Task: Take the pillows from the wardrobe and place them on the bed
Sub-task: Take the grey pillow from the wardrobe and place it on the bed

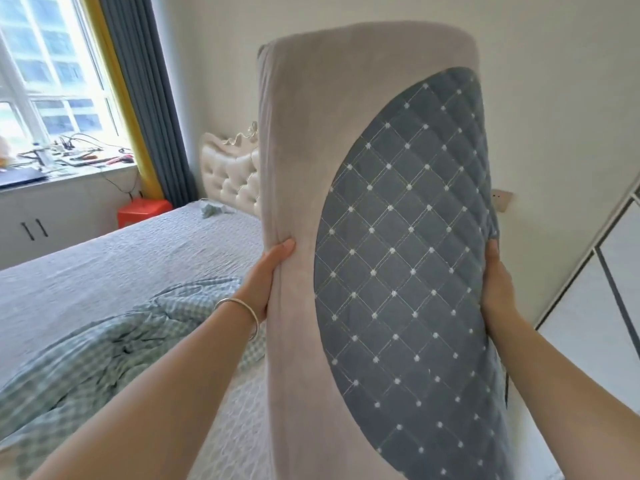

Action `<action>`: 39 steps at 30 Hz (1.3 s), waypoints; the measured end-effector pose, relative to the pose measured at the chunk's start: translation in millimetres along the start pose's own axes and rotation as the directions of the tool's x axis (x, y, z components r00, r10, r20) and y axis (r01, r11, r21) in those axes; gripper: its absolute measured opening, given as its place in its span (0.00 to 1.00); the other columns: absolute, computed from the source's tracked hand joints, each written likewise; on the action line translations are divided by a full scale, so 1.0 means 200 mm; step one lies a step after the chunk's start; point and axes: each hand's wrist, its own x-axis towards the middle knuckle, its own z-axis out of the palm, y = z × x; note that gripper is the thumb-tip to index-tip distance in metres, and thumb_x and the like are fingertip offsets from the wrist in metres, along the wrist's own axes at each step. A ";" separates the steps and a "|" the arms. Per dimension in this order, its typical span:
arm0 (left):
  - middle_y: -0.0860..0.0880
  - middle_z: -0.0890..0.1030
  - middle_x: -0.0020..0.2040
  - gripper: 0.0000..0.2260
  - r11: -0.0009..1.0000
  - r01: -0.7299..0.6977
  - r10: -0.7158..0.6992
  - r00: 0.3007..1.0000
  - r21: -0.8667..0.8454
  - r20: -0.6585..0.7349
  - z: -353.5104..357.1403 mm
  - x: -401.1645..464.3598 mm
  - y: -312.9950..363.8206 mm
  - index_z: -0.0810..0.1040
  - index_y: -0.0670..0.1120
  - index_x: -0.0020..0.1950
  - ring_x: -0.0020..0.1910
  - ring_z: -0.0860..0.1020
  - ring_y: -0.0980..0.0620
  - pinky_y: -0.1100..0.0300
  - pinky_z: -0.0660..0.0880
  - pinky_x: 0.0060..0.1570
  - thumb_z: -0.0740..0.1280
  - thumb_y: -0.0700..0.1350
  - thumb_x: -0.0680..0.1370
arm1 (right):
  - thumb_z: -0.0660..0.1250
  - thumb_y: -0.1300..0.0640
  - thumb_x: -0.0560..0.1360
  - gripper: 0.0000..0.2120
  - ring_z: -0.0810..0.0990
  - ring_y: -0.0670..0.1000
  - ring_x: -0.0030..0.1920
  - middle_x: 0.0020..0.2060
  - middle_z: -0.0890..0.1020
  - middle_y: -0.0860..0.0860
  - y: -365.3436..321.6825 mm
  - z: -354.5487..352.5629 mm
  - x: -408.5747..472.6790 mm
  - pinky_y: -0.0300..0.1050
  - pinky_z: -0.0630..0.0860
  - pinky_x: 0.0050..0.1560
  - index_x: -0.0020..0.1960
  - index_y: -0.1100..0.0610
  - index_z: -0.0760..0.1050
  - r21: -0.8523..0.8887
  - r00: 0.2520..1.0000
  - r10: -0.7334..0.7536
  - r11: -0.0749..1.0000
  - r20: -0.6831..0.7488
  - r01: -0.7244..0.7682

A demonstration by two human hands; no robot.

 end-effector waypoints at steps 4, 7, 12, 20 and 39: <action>0.48 0.81 0.26 0.14 0.999 -0.023 0.020 0.998 -0.048 -0.060 0.01 0.44 -0.03 0.77 0.42 0.46 0.24 0.79 0.52 0.61 0.77 0.25 0.67 0.54 0.72 | 0.45 0.26 0.67 0.44 0.71 0.60 0.66 0.66 0.73 0.59 0.02 0.22 0.44 0.58 0.63 0.68 0.68 0.56 0.69 -0.060 0.999 -0.029 0.998 0.040 0.031; 0.48 0.81 0.26 0.15 0.996 -0.018 0.009 0.996 -0.089 -0.094 0.00 0.78 -0.02 0.77 0.42 0.44 0.23 0.79 0.52 0.62 0.77 0.25 0.66 0.54 0.72 | 0.45 0.27 0.68 0.43 0.71 0.59 0.64 0.66 0.74 0.59 0.01 0.40 0.80 0.55 0.64 0.66 0.67 0.56 0.70 -0.111 0.995 -0.059 0.992 0.083 0.068; 0.48 0.80 0.25 0.14 0.993 -0.018 -0.006 0.980 -0.118 -0.198 0.01 1.23 0.00 0.77 0.43 0.44 0.22 0.78 0.52 0.62 0.76 0.23 0.61 0.53 0.78 | 0.44 0.29 0.72 0.41 0.74 0.59 0.56 0.61 0.76 0.60 0.01 0.70 1.35 0.49 0.65 0.53 0.63 0.60 0.71 -0.203 0.981 -0.037 0.976 0.192 0.077; 0.47 0.79 0.25 0.15 0.978 -0.042 -0.039 0.928 -0.207 -0.370 -0.01 1.85 -0.15 0.78 0.42 0.43 0.22 0.78 0.51 0.62 0.76 0.24 0.62 0.54 0.77 | 0.46 0.29 0.71 0.42 0.74 0.62 0.60 0.62 0.76 0.62 0.20 1.24 2.14 0.51 0.65 0.57 0.64 0.62 0.71 -0.282 0.930 -0.024 0.950 0.367 0.136; 0.48 0.80 0.27 0.15 0.905 -0.114 -0.258 0.617 -0.409 -0.744 0.05 3.12 -0.77 0.78 0.43 0.45 0.24 0.79 0.52 0.61 0.77 0.25 0.62 0.54 0.77 | 0.63 0.28 0.64 0.40 0.76 0.52 0.57 0.59 0.76 0.48 0.86 2.42 3.33 0.48 0.69 0.62 0.67 0.52 0.66 -0.350 0.456 0.253 0.926 0.853 0.142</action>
